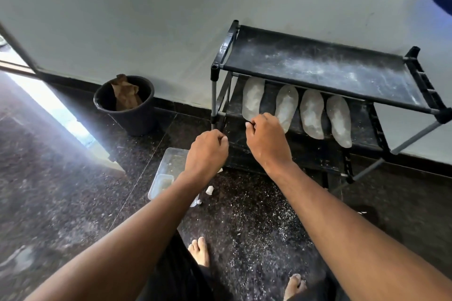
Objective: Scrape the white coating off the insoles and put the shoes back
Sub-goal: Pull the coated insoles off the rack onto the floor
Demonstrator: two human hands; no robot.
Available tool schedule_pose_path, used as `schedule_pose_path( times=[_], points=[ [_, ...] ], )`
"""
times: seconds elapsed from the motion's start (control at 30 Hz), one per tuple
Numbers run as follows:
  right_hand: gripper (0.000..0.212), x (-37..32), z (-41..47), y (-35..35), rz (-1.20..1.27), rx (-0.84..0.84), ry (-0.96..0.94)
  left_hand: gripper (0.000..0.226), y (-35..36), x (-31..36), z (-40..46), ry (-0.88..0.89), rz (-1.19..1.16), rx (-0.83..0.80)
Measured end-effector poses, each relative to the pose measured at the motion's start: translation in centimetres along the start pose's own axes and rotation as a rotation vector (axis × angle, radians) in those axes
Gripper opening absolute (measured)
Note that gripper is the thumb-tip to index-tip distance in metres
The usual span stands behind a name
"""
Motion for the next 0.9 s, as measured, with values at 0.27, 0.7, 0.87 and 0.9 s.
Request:
schedule_pose_path(
  times=[0.27,0.7,0.87,0.9],
  points=[
    [0.018,0.8,-0.3,1.0,-0.016,-0.004,0.001,0.030,1.8,0.0,0.4,-0.015,0.068,-0.036],
    [0.020,-0.1,0.1,1.2,-0.002,0.024,-0.013,0.027,-0.7,-0.2,0.8,-0.016,0.006,0.027],
    [0.021,-1.0,0.5,3.4,0.036,-0.003,-0.003,0.028,-1.6,-3.1,0.9,-0.057,0.003,0.037],
    [0.021,-1.2,0.6,4.1,0.045,-0.015,-0.001,0.028,-1.6,-3.9,0.9,-0.071,0.007,0.036]
  ],
)
Point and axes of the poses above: each hand's wrist, its own z-axis towards the middle knuckle, its own y-axis out of the palm, x = y × z, the point moved 1 cm from there along z, towards the middle knuckle, and after that the axes turned 15 degrees about z, right-handed, at the moved point
